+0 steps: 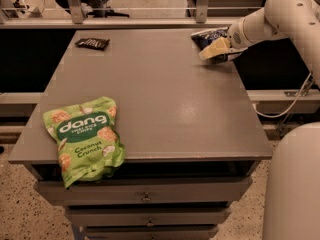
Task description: Move blue chip bag near rxbar chocolate
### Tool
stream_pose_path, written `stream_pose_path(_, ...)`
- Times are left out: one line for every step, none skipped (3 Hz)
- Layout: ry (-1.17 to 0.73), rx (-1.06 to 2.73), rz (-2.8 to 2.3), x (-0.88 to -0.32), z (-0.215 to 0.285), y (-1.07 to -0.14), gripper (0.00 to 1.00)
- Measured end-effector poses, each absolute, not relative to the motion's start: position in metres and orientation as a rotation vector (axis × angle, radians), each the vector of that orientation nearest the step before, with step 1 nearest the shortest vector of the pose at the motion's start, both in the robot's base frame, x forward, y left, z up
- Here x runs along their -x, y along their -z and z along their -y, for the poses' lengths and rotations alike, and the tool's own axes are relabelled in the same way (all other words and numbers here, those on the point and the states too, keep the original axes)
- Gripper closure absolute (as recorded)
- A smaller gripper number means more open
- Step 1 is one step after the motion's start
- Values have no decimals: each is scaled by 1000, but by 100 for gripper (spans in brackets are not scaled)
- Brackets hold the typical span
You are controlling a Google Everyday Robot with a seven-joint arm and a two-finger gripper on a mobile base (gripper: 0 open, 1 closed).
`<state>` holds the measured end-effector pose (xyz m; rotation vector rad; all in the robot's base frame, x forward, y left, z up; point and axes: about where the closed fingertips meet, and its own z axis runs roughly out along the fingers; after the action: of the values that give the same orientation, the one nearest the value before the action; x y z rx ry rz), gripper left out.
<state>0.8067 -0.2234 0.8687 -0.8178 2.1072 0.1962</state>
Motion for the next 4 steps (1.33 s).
stream_pose_path(-167, 837, -2097, -811, 223, -869, 40)
stream_pose_path(-94, 891, -2039, -807, 220, -889, 64)
stream_pose_path(-38, 935, -1946, -792, 214, -926, 87)
stream_pose_path(-27, 960, -1867, -772, 201, -959, 100)
